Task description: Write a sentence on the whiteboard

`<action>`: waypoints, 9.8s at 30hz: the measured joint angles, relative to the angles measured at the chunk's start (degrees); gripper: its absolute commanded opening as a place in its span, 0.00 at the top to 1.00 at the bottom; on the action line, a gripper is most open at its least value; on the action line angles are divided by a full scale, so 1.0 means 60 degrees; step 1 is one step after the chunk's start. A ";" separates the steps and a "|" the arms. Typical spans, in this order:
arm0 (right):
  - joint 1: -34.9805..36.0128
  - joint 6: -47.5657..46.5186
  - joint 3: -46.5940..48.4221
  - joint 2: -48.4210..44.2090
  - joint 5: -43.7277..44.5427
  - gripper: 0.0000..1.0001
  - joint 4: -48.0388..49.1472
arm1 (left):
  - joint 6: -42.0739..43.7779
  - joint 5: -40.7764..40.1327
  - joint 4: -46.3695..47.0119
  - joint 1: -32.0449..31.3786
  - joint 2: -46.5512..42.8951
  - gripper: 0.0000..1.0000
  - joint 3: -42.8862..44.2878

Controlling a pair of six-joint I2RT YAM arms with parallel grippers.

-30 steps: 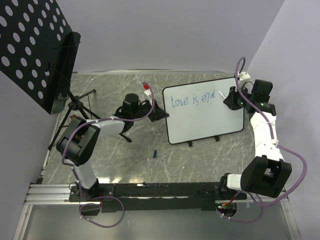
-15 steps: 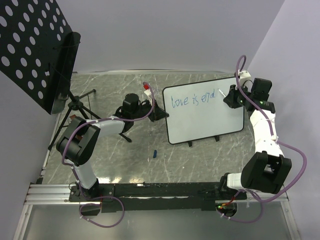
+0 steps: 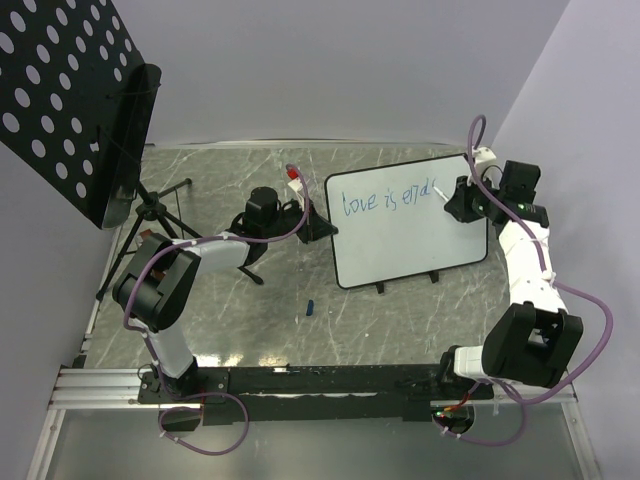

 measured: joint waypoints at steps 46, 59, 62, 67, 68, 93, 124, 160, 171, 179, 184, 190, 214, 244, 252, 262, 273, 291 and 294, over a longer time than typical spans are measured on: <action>-0.0004 -0.0106 -0.0146 -0.0321 0.0415 1.00 -0.0324 | 0.0015 -0.0058 -0.0055 -0.0047 -0.0062 0.99 0.0000; -0.0025 -0.0080 -0.0073 -0.0175 0.0714 1.00 -0.0295 | 0.0015 -0.0069 -0.0087 -0.0051 -0.0062 0.99 0.0000; -0.0058 -0.0022 -0.0073 -0.0175 0.0780 1.00 -0.0255 | 0.0015 -0.0069 -0.0087 -0.0051 -0.0062 0.99 0.0000; -0.0091 0.0080 0.0051 -0.0146 0.0805 1.00 -0.0255 | 0.0015 -0.0069 -0.0087 -0.0051 -0.0062 0.99 0.0000; -0.0095 0.0091 0.0109 -0.0120 0.0805 1.00 -0.0244 | 0.0015 -0.0066 -0.0087 -0.0051 -0.0062 0.99 0.0000; -0.0109 -0.0233 0.0466 0.0328 0.0022 1.00 -0.0758 | 0.0015 -0.0080 -0.0135 -0.0051 -0.0062 0.99 0.0000; -0.0670 -0.0251 0.0335 0.0127 0.0018 1.00 -0.0882 | 0.0015 -0.0098 -0.0124 -0.0051 -0.0062 0.99 0.0000; -0.0670 0.0091 0.0750 0.0572 -0.0025 1.00 -0.0463 | 0.0015 -0.0098 -0.0135 -0.0051 -0.0066 0.99 0.0000; -0.0670 -0.0153 0.0732 0.0568 0.0022 1.00 -0.0725 | 0.0015 -0.0102 -0.0135 -0.0051 -0.0066 0.99 0.0000; -0.0681 -0.0149 0.0656 0.0557 0.0273 1.00 -0.0732 | 0.0015 -0.0102 -0.0146 -0.0051 -0.0066 0.99 0.0000; -0.0707 -0.0208 0.0623 0.0557 0.0306 1.00 -0.0750 | 0.0015 -0.0102 -0.0153 -0.0051 -0.0066 0.99 0.0000; -0.0725 -0.0372 0.0550 0.0557 0.0211 1.00 -0.0874 | 0.0015 -0.0102 -0.0153 -0.0051 -0.0066 0.99 0.0000; -0.1089 0.0331 0.0543 -0.0058 -0.0080 1.00 -0.0517 | 0.0018 -0.0073 -0.0120 -0.0055 -0.0073 0.99 0.0000; -0.1031 0.0565 0.1330 0.1016 0.0095 1.00 -0.0423 | 0.0022 -0.0073 -0.0142 -0.0055 -0.0073 0.99 0.0004; -0.1024 0.0350 0.1337 0.1042 -0.0171 1.00 -0.0678 | 0.0018 -0.0076 -0.0153 -0.0055 -0.0073 0.99 0.0004; -0.1024 0.0051 0.1315 0.1038 -0.0153 1.00 -0.0943 | 0.0022 -0.0076 -0.0153 -0.0055 -0.0073 0.99 0.0004; -0.1071 0.0055 0.1282 0.1035 0.0291 1.00 -0.0987 | 0.0018 -0.0087 -0.0157 -0.0055 -0.0073 0.99 0.0004; -0.1045 -0.0353 0.1260 0.1035 0.0251 1.00 -0.1592 | 0.0022 -0.0084 -0.0164 -0.0055 -0.0073 0.99 0.0004; -0.1024 -0.0350 0.1264 0.1035 0.0106 1.00 -0.1647 | 0.0022 -0.0084 -0.0164 -0.0055 -0.0073 0.99 0.0004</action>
